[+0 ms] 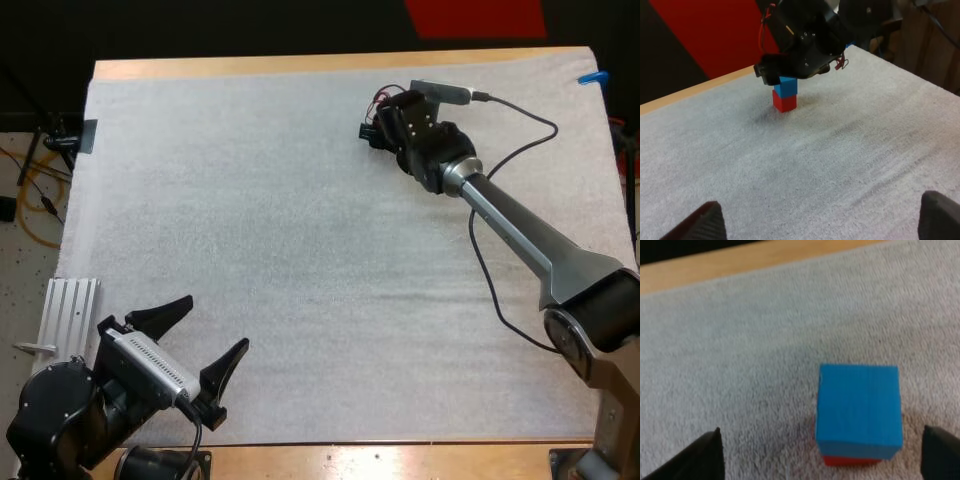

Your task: Stack red cube on blue cube

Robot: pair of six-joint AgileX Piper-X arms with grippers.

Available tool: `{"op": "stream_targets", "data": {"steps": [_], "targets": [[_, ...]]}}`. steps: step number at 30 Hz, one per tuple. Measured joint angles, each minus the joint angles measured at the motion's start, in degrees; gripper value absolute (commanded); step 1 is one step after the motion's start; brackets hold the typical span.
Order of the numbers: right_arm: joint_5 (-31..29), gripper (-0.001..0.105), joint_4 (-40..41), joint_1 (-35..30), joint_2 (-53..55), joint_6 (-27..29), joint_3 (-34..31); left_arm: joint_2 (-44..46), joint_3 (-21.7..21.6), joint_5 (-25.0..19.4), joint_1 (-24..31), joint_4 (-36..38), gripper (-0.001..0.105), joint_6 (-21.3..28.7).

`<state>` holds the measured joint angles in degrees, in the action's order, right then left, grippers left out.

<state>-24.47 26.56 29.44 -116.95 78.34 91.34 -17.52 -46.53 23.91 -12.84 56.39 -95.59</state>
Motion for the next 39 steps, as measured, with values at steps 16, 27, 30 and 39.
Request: {"op": "stream_targets", "data": {"steps": [16,27,30,39], "targets": [[1.5,0.077,-5.4,-2.2,-4.9,0.0,0.3,0.0,0.0,0.0,0.0,0.0,0.075,0.0],[2.4,0.077,-6.7,-2.2,-7.5,0.0,1.2,0.0,0.0,0.0,0.0,0.0,0.075,0.0],[2.4,0.077,-6.7,-2.2,-7.8,0.0,1.3,0.0,0.0,0.0,0.0,0.0,0.075,0.0],[1.8,0.041,-6.7,-2.2,-7.9,0.4,1.3,0.0,0.0,0.0,0.0,0.0,0.075,0.0]]}}
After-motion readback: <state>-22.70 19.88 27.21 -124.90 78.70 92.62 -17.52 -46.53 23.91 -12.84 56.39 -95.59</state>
